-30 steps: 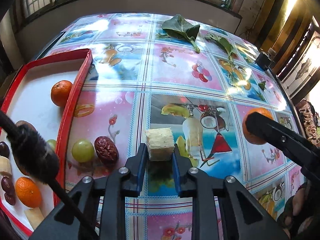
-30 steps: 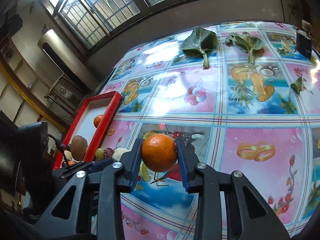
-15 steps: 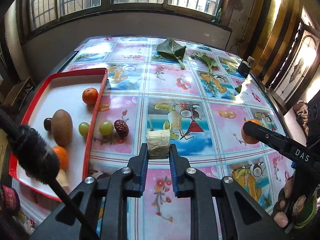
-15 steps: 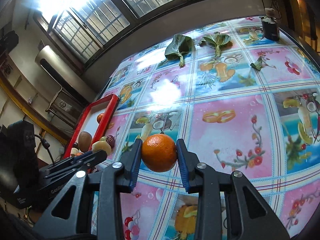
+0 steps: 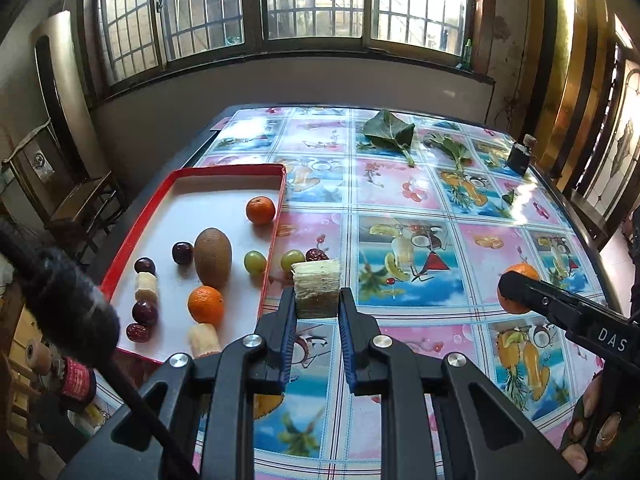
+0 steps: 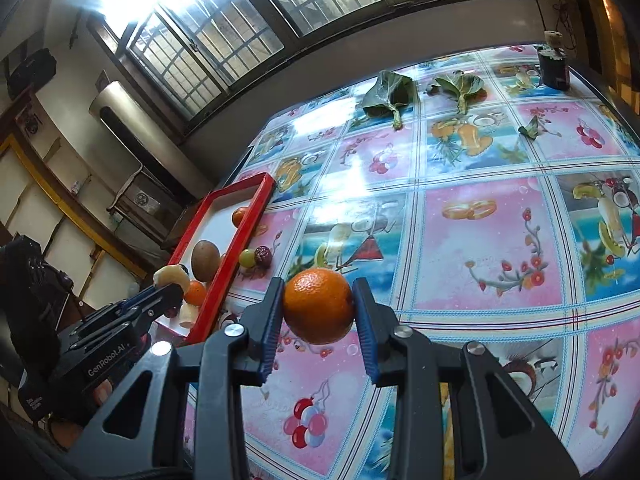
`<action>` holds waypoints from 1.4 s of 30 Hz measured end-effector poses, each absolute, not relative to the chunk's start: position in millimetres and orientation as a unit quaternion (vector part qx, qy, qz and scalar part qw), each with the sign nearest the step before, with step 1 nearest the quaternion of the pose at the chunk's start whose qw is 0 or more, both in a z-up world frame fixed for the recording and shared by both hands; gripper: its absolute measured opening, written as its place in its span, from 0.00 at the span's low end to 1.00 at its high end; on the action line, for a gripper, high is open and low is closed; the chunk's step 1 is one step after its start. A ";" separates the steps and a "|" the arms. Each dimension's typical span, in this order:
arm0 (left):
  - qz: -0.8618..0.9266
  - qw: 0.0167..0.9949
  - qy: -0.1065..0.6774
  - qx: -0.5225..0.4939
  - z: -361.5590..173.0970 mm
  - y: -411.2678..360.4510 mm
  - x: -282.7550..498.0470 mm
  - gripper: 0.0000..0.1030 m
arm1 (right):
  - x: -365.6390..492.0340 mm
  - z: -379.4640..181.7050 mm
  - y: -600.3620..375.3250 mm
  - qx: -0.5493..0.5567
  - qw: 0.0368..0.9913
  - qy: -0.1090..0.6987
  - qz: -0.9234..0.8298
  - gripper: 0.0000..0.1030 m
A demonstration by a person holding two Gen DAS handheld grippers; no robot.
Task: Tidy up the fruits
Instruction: 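Carry the banana chunk and the mandarin over the tray with both tools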
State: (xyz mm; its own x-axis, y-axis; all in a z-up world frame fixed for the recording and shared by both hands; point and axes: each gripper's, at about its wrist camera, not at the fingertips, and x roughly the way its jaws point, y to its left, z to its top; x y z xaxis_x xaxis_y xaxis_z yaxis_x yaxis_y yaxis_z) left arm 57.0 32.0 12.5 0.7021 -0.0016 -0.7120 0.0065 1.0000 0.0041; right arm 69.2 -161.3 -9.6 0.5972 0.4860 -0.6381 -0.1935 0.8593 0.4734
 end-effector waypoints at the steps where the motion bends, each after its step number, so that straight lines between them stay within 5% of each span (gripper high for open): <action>1: -0.001 0.923 0.385 0.002 12.9 33.6 56.5 0.18 | 68.0 -8.8 -158.4 0.178 0.876 0.404 0.196 0.35; 42: 0.092 0.918 0.384 -0.030 9.2 134.0 79.3 0.18 | 120.4 5.3 -53.3 0.117 0.862 0.409 0.275 0.35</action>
State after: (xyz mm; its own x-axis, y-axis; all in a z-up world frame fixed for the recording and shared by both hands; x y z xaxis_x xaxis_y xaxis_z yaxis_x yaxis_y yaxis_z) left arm 79.3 134.0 9.2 0.6879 0.1458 -0.7110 -0.1915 0.9814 0.0159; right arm 120.4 -53.3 5.3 0.5144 0.5709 -0.6399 -0.3789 0.8207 0.4276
